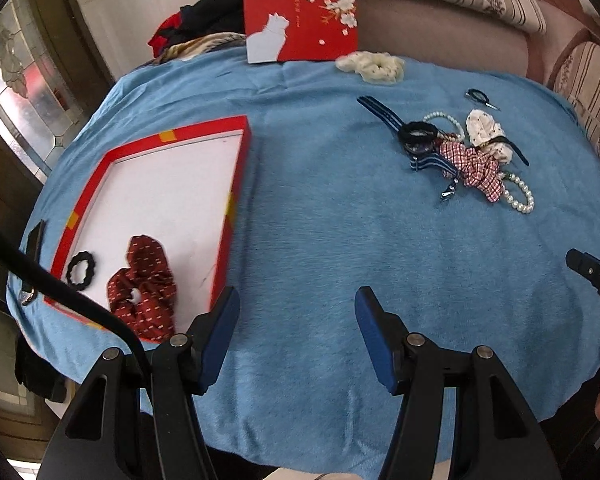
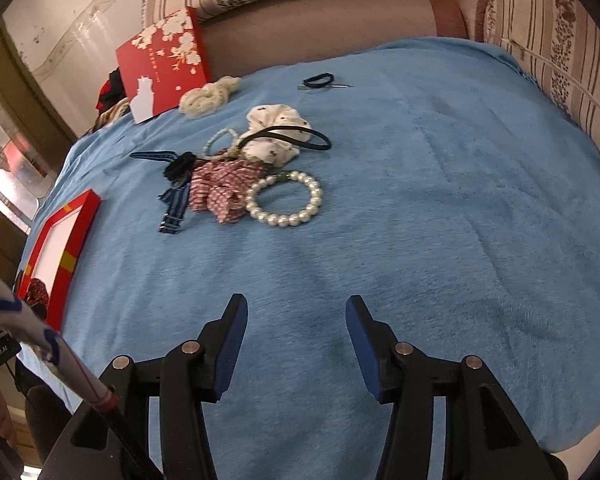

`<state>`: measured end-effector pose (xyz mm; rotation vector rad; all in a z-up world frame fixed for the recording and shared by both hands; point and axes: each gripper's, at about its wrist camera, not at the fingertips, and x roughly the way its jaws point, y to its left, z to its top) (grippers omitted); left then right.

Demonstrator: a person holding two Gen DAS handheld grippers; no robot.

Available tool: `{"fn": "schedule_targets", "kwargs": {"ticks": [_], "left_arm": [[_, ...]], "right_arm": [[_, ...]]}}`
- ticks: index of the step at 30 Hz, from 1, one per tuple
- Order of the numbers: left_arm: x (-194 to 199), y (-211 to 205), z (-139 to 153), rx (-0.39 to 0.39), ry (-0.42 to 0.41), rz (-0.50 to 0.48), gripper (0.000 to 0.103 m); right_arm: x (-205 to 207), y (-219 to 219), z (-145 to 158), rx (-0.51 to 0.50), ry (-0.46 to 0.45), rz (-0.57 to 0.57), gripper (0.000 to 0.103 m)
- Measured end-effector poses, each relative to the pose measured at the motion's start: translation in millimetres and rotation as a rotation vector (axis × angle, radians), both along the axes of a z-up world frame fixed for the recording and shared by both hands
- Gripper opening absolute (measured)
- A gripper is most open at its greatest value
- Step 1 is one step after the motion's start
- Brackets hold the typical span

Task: Organize jewelry
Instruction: 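Withdraw both grippers from the tray back over the bed, then grasp the blue striped watch strap with left gripper while right gripper grasps pearl bracelet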

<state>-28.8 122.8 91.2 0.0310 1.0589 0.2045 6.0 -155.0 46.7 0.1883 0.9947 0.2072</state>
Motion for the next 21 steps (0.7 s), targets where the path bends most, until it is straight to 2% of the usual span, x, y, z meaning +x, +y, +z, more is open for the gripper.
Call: {"fn": "schedule_targets", "kwargs": {"ticks": [7, 13, 16, 20, 21], "left_arm": [[32, 0, -23, -0.056, 0.029, -0.012, 0.059], [80, -3, -40, -0.176, 0.036, -0.044, 0.059], [105, -10, -45, -0.273, 0.039, -0.064, 0.059], [134, -27, -55, -0.473, 0.056, -0.114, 0.059], [139, -34, -58, -0.502, 0.058, -0.129, 0.059]], "right_arm": [[21, -5, -10, -0.003, 0.015, -0.012, 0.056], [38, -3, -11, 0.006, 0.000, -0.008, 0.060], [49, -2, -12, 0.005, -0.005, -0.008, 0.061], [64, -3, -18, 0.009, -0.003, -0.023, 0.061], [66, -4, -19, 0.011, -0.002, -0.027, 0.061]]}}
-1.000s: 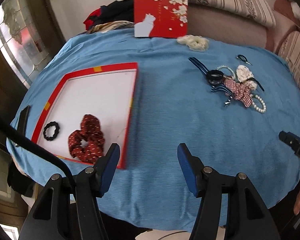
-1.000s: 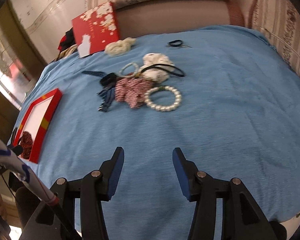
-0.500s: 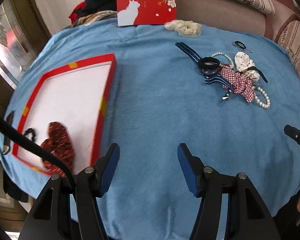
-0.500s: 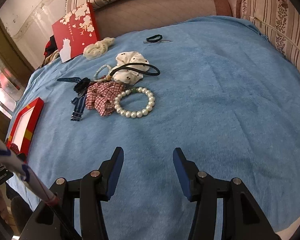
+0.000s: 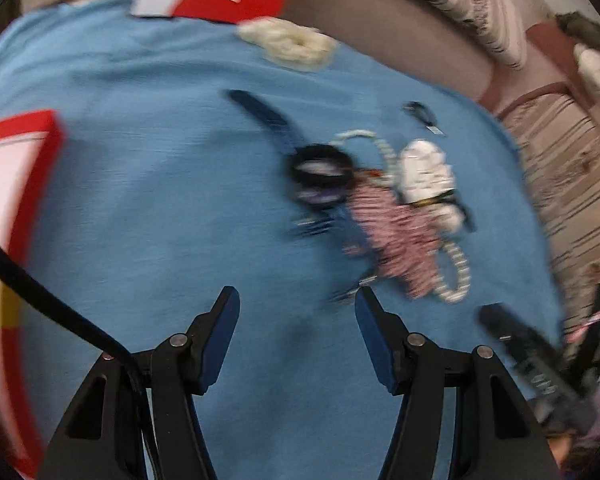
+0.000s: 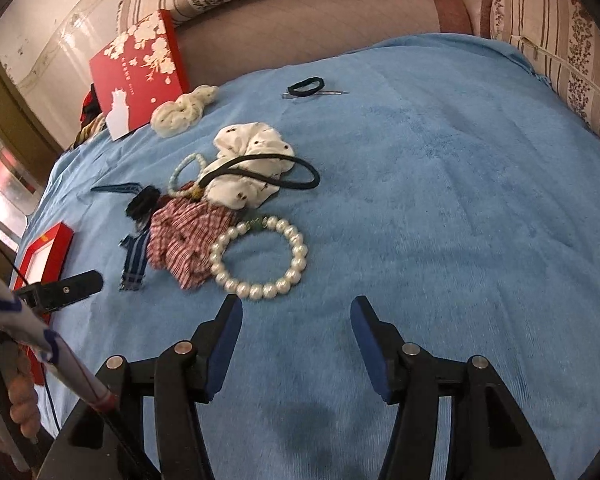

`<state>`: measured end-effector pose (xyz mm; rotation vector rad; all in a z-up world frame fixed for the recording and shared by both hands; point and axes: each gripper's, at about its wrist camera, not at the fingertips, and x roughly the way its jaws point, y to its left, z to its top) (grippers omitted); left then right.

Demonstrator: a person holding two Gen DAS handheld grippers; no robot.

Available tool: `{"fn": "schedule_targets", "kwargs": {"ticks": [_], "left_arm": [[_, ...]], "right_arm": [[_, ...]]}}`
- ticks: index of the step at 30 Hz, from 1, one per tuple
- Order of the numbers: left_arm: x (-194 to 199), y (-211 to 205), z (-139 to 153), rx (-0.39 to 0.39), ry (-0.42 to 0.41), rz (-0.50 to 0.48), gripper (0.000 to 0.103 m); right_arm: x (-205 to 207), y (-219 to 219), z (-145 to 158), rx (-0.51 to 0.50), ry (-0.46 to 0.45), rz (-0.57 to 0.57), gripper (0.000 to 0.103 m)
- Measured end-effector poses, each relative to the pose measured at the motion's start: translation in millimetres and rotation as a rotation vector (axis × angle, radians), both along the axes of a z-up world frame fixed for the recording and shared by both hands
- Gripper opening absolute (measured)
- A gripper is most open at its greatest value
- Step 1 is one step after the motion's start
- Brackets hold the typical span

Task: Organize jewelry
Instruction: 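Grasp the blue striped watch strap with left gripper while right gripper grasps pearl bracelet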

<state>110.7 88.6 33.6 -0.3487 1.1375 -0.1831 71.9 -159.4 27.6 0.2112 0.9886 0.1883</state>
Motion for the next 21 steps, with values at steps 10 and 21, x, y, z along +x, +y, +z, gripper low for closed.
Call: {"fn": "schedule_targets", "kwargs": {"ticks": [10, 21], "left_arm": [[31, -42, -20, -0.008, 0.027, -0.088, 0.006], [-42, 19, -4, -0.095, 0.032, -0.002, 0.005]], "right_arm": [[39, 2, -15, -0.038, -0.001, -0.004, 0.061], [19, 21, -15, -0.033, 0.044, 0.071, 0.011]]}}
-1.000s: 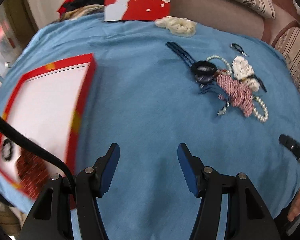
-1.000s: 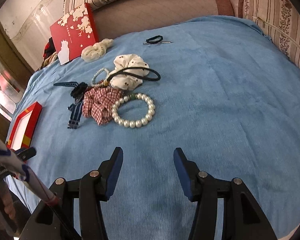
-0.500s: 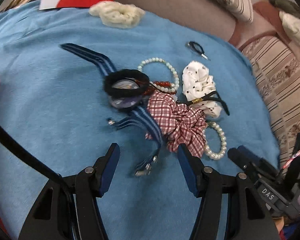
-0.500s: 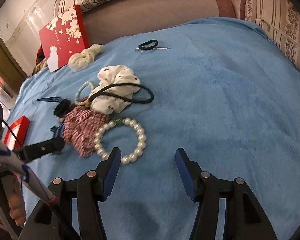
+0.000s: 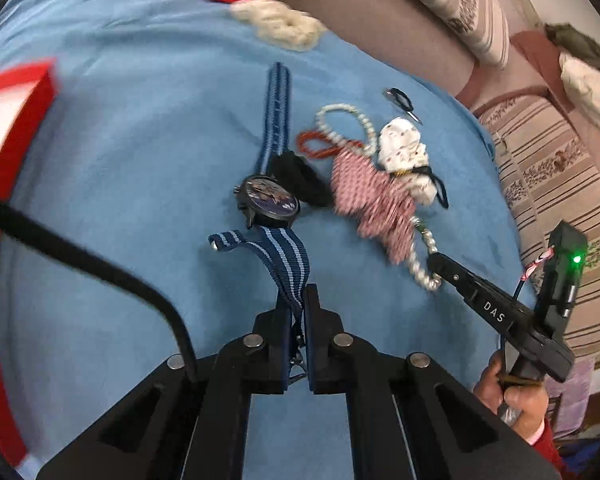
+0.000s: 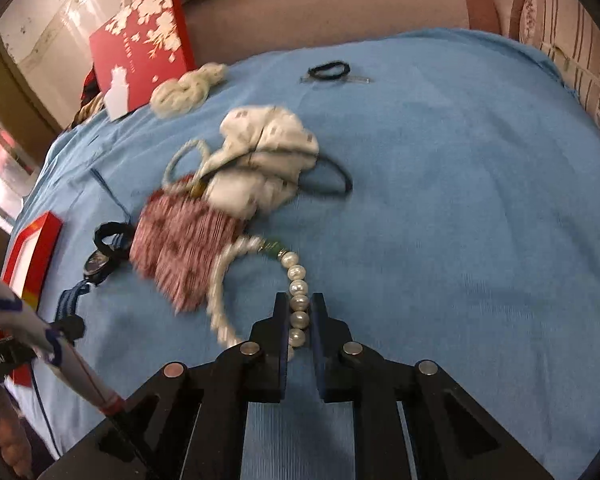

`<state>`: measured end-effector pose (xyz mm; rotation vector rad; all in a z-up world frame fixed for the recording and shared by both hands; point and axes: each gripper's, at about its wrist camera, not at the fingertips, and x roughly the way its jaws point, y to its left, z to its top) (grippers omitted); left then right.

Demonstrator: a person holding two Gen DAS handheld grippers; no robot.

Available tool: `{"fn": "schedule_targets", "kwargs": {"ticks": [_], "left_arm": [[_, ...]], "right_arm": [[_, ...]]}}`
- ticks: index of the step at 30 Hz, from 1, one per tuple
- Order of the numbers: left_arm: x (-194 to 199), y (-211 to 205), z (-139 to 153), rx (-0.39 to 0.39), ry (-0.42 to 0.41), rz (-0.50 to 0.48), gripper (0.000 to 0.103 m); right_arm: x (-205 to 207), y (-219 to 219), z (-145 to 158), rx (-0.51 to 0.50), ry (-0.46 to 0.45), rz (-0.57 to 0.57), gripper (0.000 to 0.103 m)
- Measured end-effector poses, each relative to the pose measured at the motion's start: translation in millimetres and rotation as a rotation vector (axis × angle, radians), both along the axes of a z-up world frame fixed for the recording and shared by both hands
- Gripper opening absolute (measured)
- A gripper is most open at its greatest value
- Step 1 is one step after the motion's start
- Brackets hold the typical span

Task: Organize jewelry
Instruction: 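Grasp the blue striped watch strap with left gripper while right gripper grasps pearl bracelet, then carry the watch and pearl bracelet over the tray and lower them inside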

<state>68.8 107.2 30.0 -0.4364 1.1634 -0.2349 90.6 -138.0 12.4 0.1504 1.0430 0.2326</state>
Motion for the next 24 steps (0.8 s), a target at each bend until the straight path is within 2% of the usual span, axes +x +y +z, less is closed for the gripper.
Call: {"fn": "schedule_targets", "kwargs": {"ticks": [3, 9, 12, 14, 16, 20, 23, 24], "left_arm": [[-38, 21, -3, -0.008, 0.021, 0.032, 0.005], [-92, 37, -3, 0.037, 0.020, 0.024, 0.005], [-103, 43, 9, 0.073, -0.005, 0.051, 0.023], [-106, 45, 23, 0.097, -0.044, 0.064, 0.041], [-106, 46, 34, 0.123, -0.087, 0.074, 0.051], [-82, 34, 41, 0.218, -0.121, 0.048, 0.054], [-60, 22, 33, 0.273, -0.115, 0.009, 0.054], [-51, 17, 28, 0.292, -0.110, -0.008, 0.054]], "right_arm": [[-30, -4, 0, 0.013, 0.022, 0.009, 0.011], [-78, -20, 2, 0.043, 0.058, -0.002, 0.011], [-86, -20, 4, 0.041, 0.060, -0.003, 0.011], [-89, -20, 5, 0.038, 0.058, -0.002, 0.011], [-89, -18, 5, 0.035, 0.056, -0.002, 0.011], [-87, -13, 4, 0.028, 0.044, -0.005, 0.012], [-85, -11, 4, 0.020, 0.038, -0.006, 0.013], [-85, -10, 4, 0.019, 0.037, -0.005, 0.017]]}}
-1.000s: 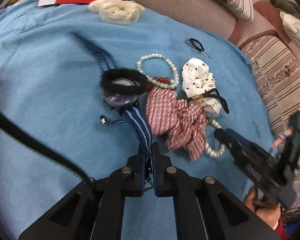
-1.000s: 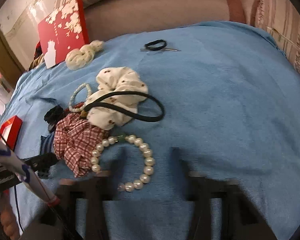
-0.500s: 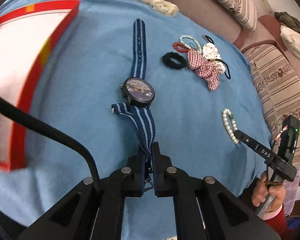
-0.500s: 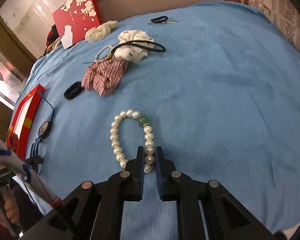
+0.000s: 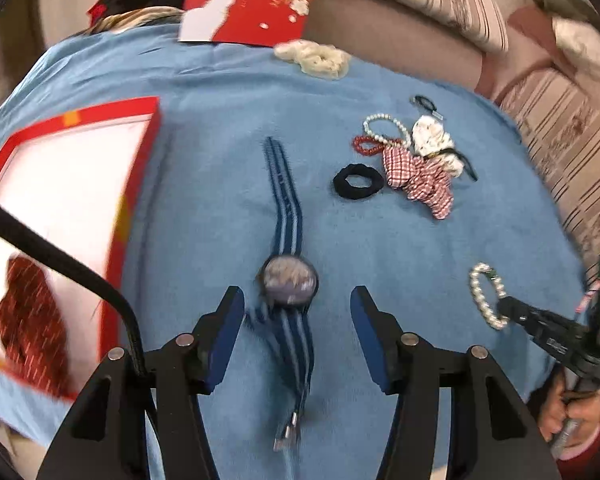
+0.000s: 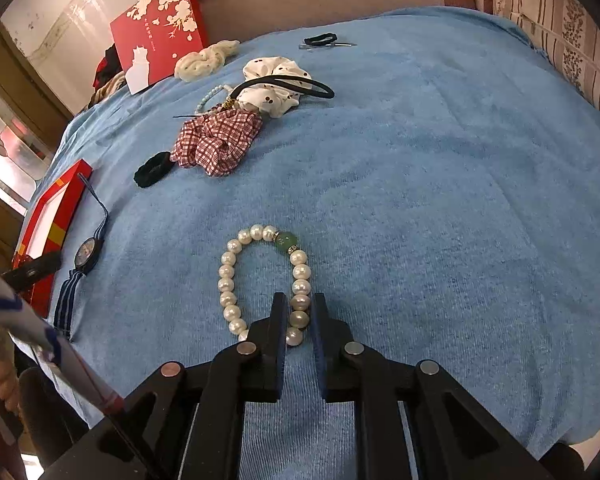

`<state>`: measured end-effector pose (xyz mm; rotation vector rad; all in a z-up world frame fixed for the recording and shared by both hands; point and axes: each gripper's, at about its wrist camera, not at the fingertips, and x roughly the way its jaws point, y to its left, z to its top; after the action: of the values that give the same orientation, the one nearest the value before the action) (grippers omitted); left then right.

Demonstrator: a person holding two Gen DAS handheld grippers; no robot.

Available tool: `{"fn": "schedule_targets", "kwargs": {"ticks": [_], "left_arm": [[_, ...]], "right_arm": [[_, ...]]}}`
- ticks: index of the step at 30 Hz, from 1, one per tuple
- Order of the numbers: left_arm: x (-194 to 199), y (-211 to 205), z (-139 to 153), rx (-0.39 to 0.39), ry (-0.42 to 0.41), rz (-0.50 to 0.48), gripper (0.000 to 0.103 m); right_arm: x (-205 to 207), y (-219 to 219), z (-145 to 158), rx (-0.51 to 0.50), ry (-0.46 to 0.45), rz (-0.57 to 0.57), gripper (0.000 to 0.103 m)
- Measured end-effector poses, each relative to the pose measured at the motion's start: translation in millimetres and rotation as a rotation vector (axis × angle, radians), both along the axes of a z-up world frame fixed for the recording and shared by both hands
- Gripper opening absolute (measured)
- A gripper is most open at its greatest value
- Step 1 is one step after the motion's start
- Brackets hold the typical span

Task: Organize jewelry
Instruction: 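Carry the watch and pearl bracelet over the tray and lower them inside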

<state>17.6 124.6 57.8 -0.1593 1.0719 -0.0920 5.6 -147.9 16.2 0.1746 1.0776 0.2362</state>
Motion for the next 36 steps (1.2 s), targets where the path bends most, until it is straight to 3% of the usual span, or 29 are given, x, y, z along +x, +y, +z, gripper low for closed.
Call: {"fn": "schedule_targets", "kwargs": {"ticks": [3, 7, 9, 10, 12, 15, 23, 29, 36], "left_arm": [[16, -11, -16, 0.050, 0.030, -0.024, 0.054], [18, -15, -27, 0.080, 0.033, -0.021, 0.054], [16, -14, -32, 0.090, 0.033, -0.005, 0.039], [15, -14, -32, 0.105, 0.024, -0.005, 0.039], [12, -11, -30, 0.089, 0.014, -0.008, 0.038], [8, -4, -24, 0.069, 0.008, 0.022, 0.038], [-26, 27, 39, 0.030, -0.115, 0.087, 0.038], [-57, 78, 94, 0.010, -0.215, 0.174, 0.038], [-66, 145, 126, 0.071, -0.256, 0.277, 0.038]], "right_arm": [[2, 3, 0, 0.006, -0.006, 0.009, 0.025], [5, 8, -2, -0.029, -0.026, 0.015, 0.026], [6, 11, -3, -0.046, -0.036, 0.015, 0.026], [7, 13, -3, -0.060, -0.042, 0.015, 0.025], [8, 16, -2, -0.087, -0.053, 0.021, 0.012], [9, 19, 1, -0.091, -0.059, 0.032, 0.011], [-1, 36, 44, -0.051, -0.139, 0.080, 0.011], [-10, 70, 89, -0.016, -0.221, 0.162, 0.011], [-8, 134, 127, 0.034, -0.263, 0.295, 0.011]]}}
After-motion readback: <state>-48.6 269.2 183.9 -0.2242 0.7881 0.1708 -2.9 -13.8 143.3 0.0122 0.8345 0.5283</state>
